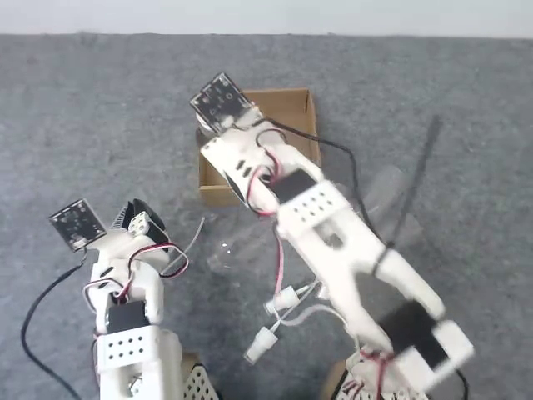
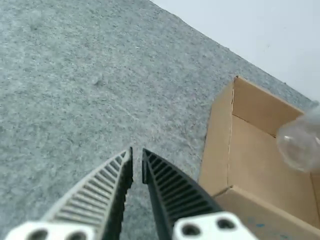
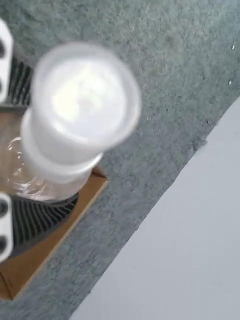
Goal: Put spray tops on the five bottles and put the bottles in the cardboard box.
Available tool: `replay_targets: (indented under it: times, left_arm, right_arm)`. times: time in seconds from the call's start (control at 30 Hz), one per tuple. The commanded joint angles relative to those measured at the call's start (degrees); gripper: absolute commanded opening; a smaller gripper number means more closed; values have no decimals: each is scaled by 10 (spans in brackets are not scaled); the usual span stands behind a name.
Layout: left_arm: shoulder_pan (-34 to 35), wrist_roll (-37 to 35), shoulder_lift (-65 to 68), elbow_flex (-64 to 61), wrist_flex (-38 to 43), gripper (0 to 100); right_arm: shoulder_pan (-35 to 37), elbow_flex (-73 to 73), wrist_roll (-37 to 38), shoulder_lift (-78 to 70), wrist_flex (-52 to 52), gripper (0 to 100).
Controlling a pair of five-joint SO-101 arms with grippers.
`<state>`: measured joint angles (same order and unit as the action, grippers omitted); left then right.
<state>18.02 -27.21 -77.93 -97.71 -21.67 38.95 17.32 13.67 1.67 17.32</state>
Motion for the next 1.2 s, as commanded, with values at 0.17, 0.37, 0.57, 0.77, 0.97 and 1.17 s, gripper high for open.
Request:
replay_targets:
  times: [0.17,0.37,0.57,0.77,0.97,1.17]
  left_arm:
    - [-2,4,-5,7,-2,28]
    - [-2,4,-5,7,-3,27]
    - [-2,4,-5,7,-3,27]
    - [-2,4,-5,7,-3,27]
    - [-2,4,-5,7,-3,27]
    - [-2,4,-5,7,-3,27]
  right_arm:
    - [-6,-203,-32,-186,-75,37]
    - [-21,-324,-89,-298,-71,37]
    - [-38,-390,-91,-372,-73,37]
    - [-52,-451,-135,-439,-72,39]
    - [-73,-513,-161,-496,-70,41]
    - [-67,-521,-157,-510,-68,50]
